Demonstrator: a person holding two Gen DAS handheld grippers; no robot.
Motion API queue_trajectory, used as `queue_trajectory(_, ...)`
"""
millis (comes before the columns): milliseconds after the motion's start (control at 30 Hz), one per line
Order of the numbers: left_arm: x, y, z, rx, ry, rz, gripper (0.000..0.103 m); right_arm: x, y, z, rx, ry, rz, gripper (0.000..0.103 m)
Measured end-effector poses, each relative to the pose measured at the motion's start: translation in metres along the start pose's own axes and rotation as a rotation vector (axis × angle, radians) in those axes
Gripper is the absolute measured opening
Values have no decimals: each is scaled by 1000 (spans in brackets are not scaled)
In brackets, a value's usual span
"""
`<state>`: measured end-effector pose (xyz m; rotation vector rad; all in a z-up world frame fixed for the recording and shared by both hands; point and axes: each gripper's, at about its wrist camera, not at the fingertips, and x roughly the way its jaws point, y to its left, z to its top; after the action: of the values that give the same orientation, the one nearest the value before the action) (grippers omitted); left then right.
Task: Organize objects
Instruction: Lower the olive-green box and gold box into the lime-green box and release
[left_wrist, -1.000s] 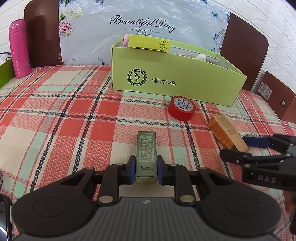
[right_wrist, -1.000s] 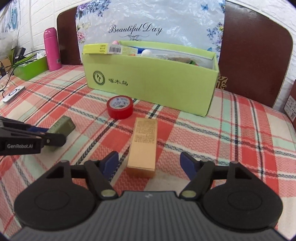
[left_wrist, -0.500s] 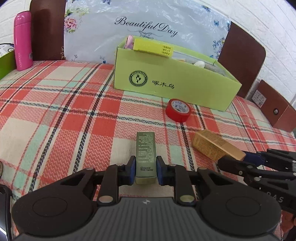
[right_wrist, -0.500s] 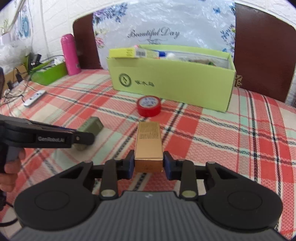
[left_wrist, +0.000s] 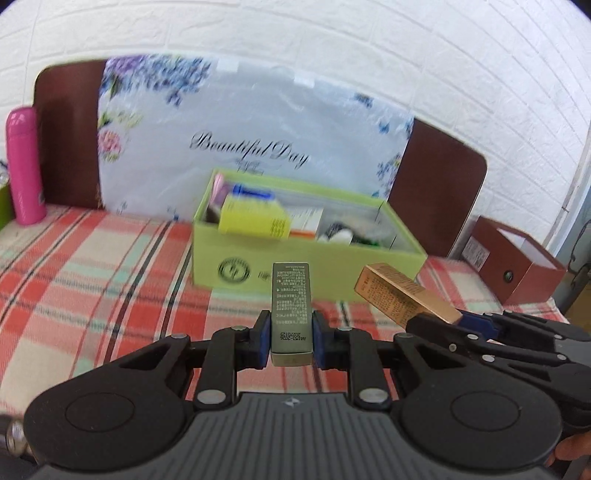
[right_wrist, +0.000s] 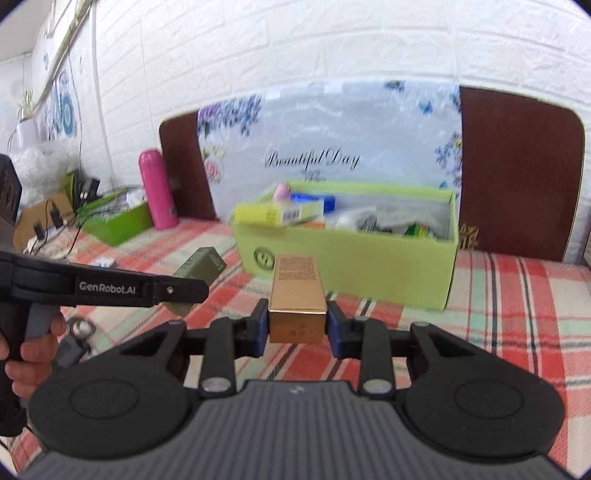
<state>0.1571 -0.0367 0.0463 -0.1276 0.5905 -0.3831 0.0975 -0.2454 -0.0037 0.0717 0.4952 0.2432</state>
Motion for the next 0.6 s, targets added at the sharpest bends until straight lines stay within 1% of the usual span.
queue_trajectory(233, 30, -24, 45, 71, -43, -17, 23, 14, -25, 36, 67, -120, -68, 31)
queue_trajectory(367, 57, -30, 67, 78, -50, -12, 23, 36, -38, 50, 83, -164, -105, 31)
queue_trajectory(467, 77, -29, 83, 81, -64, 3, 23, 56, -48, 59, 96, -181, -124, 31)
queue_trajectory(533, 92, -26, 91, 67, -71, 8, 23, 72, -53, 63, 92, -196, -142, 31)
queue_trajectory(567, 98, -24, 92, 61, -81, 13, 26, 81, -56, 64, 89, -202, -154, 31)
queue_trajectory(600, 105, -22, 93, 62, -90, 22, 48, 91, -59, 64, 80, -198, -164, 33)
